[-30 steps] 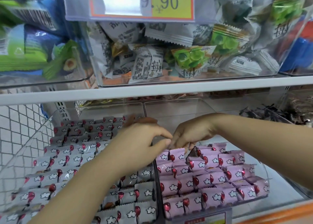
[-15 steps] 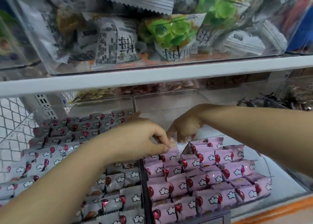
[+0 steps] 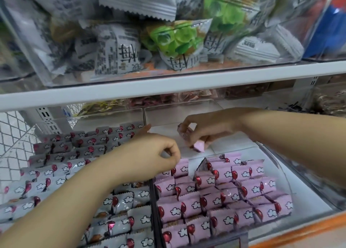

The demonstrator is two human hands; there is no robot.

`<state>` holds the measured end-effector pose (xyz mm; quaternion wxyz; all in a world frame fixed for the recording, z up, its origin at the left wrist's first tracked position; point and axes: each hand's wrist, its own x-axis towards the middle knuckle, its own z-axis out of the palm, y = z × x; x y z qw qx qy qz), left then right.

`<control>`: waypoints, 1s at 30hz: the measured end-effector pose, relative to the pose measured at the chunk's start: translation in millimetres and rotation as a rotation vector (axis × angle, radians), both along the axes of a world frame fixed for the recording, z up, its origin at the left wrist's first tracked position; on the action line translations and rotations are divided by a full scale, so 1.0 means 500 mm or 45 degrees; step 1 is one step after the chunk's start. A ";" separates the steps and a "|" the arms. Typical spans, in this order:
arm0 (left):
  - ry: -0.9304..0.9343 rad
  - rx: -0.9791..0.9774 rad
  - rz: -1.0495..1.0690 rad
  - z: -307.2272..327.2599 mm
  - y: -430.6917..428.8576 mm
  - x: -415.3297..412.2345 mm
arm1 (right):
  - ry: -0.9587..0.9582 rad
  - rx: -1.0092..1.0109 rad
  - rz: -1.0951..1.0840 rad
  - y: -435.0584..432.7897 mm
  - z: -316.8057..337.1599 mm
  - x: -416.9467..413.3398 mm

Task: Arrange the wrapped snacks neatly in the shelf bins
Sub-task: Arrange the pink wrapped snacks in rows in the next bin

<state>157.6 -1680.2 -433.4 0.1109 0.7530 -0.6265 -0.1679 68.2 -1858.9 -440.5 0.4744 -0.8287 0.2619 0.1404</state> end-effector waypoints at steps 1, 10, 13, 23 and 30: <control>-0.014 -0.004 0.011 0.001 0.002 -0.002 | -0.010 -0.004 0.015 0.003 0.008 -0.009; -0.134 -0.030 -0.046 0.001 0.003 -0.001 | -0.043 -0.353 0.109 0.050 0.035 -0.065; -0.186 -0.016 -0.058 0.002 -0.001 -0.005 | -0.050 -0.397 0.092 0.056 0.033 -0.060; -0.292 0.252 -0.093 0.021 -0.014 -0.017 | 0.270 -0.088 0.124 0.058 -0.018 -0.057; -0.250 0.211 -0.114 0.015 -0.027 0.001 | 0.302 0.131 0.088 0.056 -0.021 -0.056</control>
